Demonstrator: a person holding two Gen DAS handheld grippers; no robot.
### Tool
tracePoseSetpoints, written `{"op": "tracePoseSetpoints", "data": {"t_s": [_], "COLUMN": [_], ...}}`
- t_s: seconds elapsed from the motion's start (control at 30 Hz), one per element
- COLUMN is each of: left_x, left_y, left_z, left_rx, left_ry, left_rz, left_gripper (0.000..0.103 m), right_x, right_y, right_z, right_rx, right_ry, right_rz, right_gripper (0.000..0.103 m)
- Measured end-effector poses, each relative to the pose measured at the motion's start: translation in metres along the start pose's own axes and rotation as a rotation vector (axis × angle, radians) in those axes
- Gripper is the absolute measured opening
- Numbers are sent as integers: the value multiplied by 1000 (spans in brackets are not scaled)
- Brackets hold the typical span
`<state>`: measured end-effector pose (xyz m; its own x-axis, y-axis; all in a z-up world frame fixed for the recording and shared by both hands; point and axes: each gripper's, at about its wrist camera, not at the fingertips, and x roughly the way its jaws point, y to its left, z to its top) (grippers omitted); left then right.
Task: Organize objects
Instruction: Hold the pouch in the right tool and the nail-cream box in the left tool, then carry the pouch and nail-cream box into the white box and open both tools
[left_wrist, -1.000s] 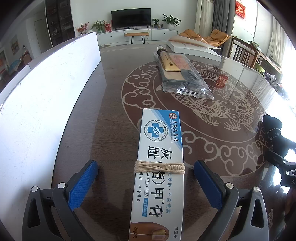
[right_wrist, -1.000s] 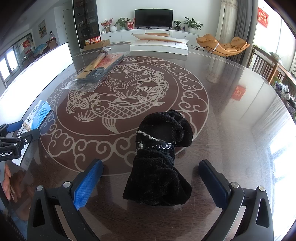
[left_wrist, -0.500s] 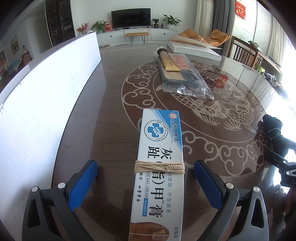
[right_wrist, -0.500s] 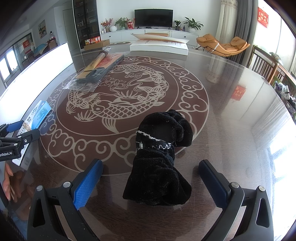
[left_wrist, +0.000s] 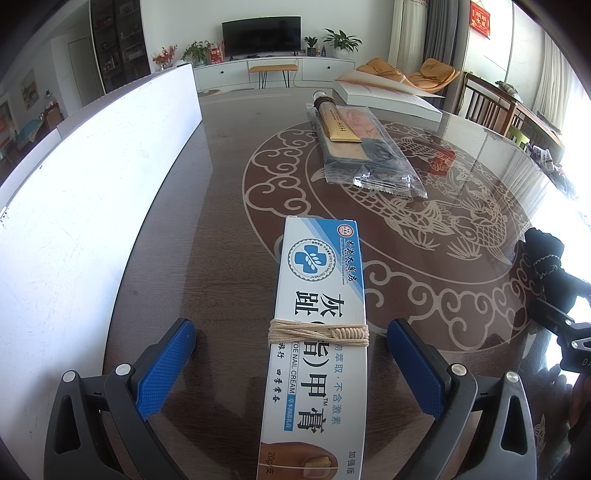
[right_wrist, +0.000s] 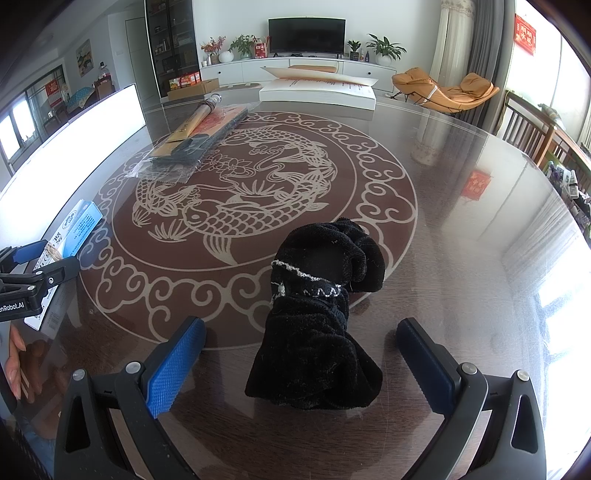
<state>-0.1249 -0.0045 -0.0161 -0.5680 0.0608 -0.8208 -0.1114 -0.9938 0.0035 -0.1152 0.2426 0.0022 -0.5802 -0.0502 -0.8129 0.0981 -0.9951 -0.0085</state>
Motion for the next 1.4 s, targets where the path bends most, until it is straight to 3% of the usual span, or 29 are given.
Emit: {"op": "tracePoseSetpoints", "data": {"t_s": [0.17,0.27,0.33,0.37,0.4,0.5,0.7,0.9,1.1,1.23,1.4], "left_x": [1,1,-4,-9,-12,-21,-86,-157,-196,-193,-148], "left_y": [0,-2,-3,-3,-3,2,15,49,106,166,235], "left_z": [0,2,1,0,0,-1,-1,15,23,27,17], "left_rx": [-1,36,51,50,50,-4,-64,-80,-134,-218,-292], "left_ry": [2,35,13,-14,-17,-20,-152,-260,-319,-300,-153], "left_rz": [0,-26,-33,-38,-42,-121,-137,-45,33,108,174], "left_gripper": [103,103,88,58,44,44,44,43,44,44,44], "right_x": [0,1,-3,-7,-8,-17,-64,-95,-111,-110,-92], "right_y": [-1,-3,-9,-12,-14,-15,29,106,184,243,319], "right_z": [0,4,8,10,12,15,41,82,115,140,156], "right_rx": [1,-20,-3,6,14,55,10,-71,-142,-182,-237], "right_ry": [6,57,58,49,64,60,-54,-131,-167,-158,-110], "right_rz": [2,20,0,-3,-11,27,129,279,408,488,581], "right_gripper": [103,101,65,31,31,31,31,31,31,31,33]}}
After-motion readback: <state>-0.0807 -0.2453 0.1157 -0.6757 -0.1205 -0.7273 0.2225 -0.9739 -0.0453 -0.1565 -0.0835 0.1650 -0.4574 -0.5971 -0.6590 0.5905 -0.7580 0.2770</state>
